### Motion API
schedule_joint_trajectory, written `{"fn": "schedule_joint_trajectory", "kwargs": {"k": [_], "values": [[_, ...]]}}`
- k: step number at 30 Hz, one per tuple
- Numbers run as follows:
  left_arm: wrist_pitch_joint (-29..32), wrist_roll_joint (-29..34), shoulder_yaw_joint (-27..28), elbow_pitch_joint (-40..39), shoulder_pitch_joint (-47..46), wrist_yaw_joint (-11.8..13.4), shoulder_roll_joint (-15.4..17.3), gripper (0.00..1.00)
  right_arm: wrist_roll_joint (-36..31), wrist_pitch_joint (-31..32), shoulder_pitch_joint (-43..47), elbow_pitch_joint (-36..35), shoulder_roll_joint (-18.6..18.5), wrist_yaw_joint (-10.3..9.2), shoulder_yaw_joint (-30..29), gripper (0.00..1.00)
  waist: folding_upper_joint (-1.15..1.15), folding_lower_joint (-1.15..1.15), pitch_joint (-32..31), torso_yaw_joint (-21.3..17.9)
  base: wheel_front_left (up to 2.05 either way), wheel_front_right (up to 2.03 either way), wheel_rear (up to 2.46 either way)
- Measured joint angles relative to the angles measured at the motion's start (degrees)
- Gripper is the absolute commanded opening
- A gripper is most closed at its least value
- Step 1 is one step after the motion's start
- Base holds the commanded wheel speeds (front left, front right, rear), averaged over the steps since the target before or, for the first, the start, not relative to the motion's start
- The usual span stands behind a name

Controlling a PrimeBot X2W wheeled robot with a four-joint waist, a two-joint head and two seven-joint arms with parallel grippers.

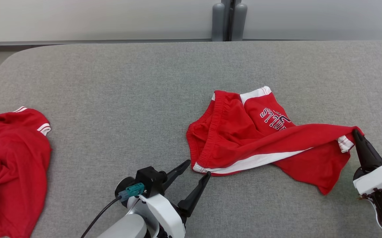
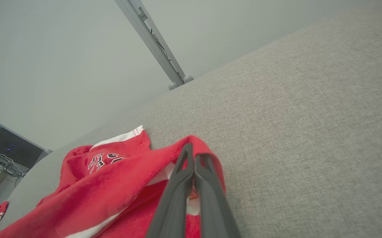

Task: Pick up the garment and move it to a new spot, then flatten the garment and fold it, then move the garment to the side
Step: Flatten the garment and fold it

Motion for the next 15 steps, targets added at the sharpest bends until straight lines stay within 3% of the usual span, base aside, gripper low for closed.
{"fn": "schedule_joint_trajectory", "kwargs": {"k": [15], "values": [[0.0,-1.8,-3.7,3.5,-3.7,0.0,0.1,1.0,-0.1,-0.1,-1.2,-0.2,0.0,0.0,1.1,0.0,0.0,0.0,1.9,-1.3,0.0,0.0,0.0]]}}
